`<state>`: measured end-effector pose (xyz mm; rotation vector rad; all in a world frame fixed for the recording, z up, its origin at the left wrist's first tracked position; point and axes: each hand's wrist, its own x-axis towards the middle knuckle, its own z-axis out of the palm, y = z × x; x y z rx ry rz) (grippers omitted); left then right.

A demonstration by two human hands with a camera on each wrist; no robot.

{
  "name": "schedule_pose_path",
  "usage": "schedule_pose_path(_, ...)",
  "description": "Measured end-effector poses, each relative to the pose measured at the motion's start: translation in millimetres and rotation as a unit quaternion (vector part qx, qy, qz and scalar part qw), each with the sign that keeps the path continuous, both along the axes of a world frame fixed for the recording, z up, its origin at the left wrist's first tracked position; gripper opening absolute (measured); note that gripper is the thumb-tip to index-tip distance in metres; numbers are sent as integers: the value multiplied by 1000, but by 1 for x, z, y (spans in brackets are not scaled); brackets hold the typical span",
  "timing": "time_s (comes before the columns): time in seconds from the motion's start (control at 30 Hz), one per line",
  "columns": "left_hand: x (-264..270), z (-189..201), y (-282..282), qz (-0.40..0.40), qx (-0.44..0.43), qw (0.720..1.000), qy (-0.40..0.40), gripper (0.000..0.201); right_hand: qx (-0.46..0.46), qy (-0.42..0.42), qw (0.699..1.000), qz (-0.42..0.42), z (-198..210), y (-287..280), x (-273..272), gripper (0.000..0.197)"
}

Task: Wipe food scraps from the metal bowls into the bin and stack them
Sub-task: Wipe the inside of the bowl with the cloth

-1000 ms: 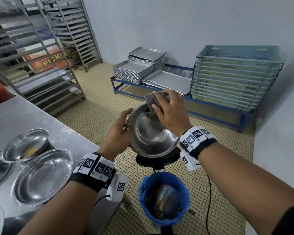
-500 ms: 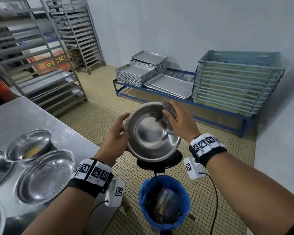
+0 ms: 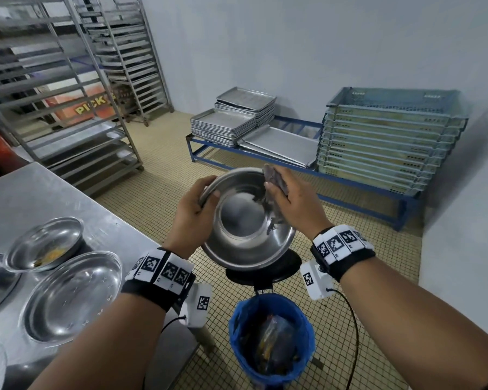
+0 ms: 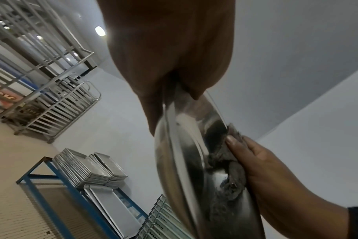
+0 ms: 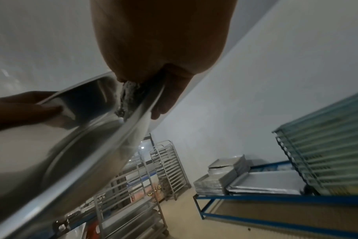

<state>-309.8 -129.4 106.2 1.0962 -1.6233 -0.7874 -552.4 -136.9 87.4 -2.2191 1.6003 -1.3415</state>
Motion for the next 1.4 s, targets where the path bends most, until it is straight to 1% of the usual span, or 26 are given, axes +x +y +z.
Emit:
schedule_pose_path(0.1,-2,-4,4,19,-4,1000,6,25,15,-22,1000,-11,-4,2,-3,38)
schedule_pose_path(0.13,-5,-4,7,9,-9,1000,-7,25,3,-10,1000,-9,-1,1,-1,39)
schedule_pose_path(0.2,-12,-2,10,-19,-21,999,-36,26,-28,49,998,1,10,-2,4,40)
schedule_pose_path(0.27,-14,-1,8,-29,-24,999,-27,26,-39,92,995,10,19,-5,6,39)
schedule_pose_path(0.3,-13,-2,5,-23,-21,999,-15,26,-37,83,996,10,19,-5,3,38)
schedule_pose_path(0.33,-12,-3,3,-10,-18,1000,2,26,-28,55,998,6,17,-5,0,36)
schedule_pose_path(0.43,-8,-7,1,37,-11,997,62,23,39,-85,996,-14,4,-1,-5,33)
schedule_pose_path(0.47,-8,-8,2,44,-12,997,63,23,52,-116,992,-19,-1,0,-5,32)
schedule_pose_path(0.53,-9,-8,5,32,-8,999,32,23,51,-130,990,-20,-3,1,-6,30)
schedule_pose_path(0.6,-10,-4,4,-8,-3,1000,-19,22,33,-84,996,-12,5,0,-9,31)
schedule_pose_path(0.7,-10,9,-3,-68,3,996,-52,23,-1,47,999,22,19,-3,-9,34)
schedule_pose_path(0.73,-10,14,-6,-84,-2,994,-64,25,-7,76,997,31,22,-4,-7,35)
schedule_pose_path(0.77,-11,19,-7,-97,-7,992,-75,27,-13,89,995,37,25,-4,-5,36)
schedule_pose_path(0.83,-12,25,-9,-104,-17,991,-82,30,-31,78,996,39,28,-4,-2,36)
schedule_pose_path(0.93,-8,20,-12,-73,-17,996,-40,34,-38,28,999,19,22,0,-2,34)
schedule_pose_path(1.03,-6,13,-10,-29,-6,999,28,33,5,-72,997,-14,9,4,0,34)
schedule_pose_path(1.1,-8,11,-8,-29,-5,999,35,33,13,-109,993,-34,4,4,2,33)
schedule_pose_path(1.13,-11,10,-6,-37,-9,999,21,32,1,-100,994,-36,5,3,2,33)
schedule_pose_path(1.2,-15,11,-4,-52,-16,999,-4,31,-31,-41,998,-21,15,1,4,34)
schedule_pose_path(1.27,-16,13,-4,-55,-18,998,-8,32,-48,25,999,0,25,0,3,35)
schedule_pose_path(1.3,-15,15,-5,-54,-15,998,1,33,-49,33,998,4,26,-1,1,34)
schedule_pose_path(1.33,-14,15,-6,-49,-11,999,21,35,-42,19,999,3,25,-2,-1,34)
schedule_pose_path(1.37,-13,15,-7,-37,-9,998,49,38,-25,-21,999,-5,21,-1,-3,33)
schedule_pose_path(1.4,-12,14,-9,-18,-11,997,78,38,1,-79,997,-12,17,0,-3,32)
